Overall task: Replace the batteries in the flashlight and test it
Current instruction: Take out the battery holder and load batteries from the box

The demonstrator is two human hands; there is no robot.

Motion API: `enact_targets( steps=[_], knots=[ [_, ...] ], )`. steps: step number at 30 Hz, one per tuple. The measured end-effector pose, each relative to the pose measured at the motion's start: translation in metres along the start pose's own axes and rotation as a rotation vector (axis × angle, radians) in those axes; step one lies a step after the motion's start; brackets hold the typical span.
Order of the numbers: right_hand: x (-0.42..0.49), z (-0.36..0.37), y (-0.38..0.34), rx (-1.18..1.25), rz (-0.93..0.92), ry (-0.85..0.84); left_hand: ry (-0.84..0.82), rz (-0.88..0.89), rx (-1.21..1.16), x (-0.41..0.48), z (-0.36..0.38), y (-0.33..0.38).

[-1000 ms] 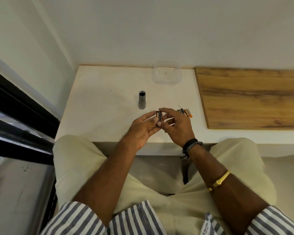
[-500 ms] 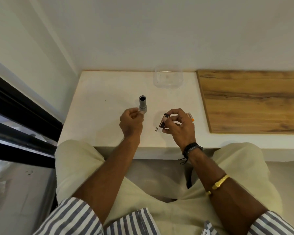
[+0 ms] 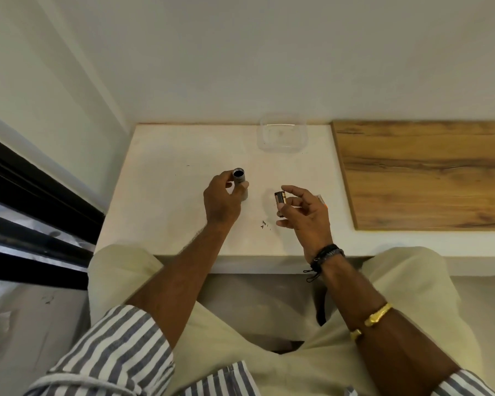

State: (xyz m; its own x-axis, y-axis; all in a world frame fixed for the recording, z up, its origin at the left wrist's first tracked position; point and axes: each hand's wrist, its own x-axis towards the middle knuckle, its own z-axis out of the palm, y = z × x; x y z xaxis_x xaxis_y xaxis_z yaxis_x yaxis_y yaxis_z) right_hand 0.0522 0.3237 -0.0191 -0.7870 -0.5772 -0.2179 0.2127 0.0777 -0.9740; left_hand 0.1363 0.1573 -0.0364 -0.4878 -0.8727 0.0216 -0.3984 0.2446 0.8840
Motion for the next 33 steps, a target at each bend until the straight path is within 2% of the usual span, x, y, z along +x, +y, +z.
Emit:
enact_targets(
  steps=[6, 13, 16, 22, 27, 33],
  knots=[
    [-0.006, 0.0, -0.013, 0.119, -0.018, 0.005, -0.112, 0.25, 0.097, -0.033, -0.019, 0.001],
    [-0.015, -0.004, -0.024, 0.179, -0.107, -0.101, -0.134, 0.392, 0.314, -0.057, -0.029, 0.014],
    [-0.017, -0.005, -0.024, 0.102, -0.134, -0.079, -0.162, 0.412, 0.363, -0.063, -0.03, 0.013],
    [-0.017, -0.007, -0.022, -0.208, -0.227, -0.023, -0.171, 0.444, 0.403, -0.065, -0.029, 0.009],
    [-0.019, -0.006, -0.017, -0.246, -0.234, -0.029, -0.207, 0.496, 0.442, -0.066, -0.025, 0.005],
    [-0.022, 0.005, 0.001, -0.282, -0.195, 0.048, -0.231, 0.506, 0.411, -0.068, -0.022, 0.005]
  ],
)
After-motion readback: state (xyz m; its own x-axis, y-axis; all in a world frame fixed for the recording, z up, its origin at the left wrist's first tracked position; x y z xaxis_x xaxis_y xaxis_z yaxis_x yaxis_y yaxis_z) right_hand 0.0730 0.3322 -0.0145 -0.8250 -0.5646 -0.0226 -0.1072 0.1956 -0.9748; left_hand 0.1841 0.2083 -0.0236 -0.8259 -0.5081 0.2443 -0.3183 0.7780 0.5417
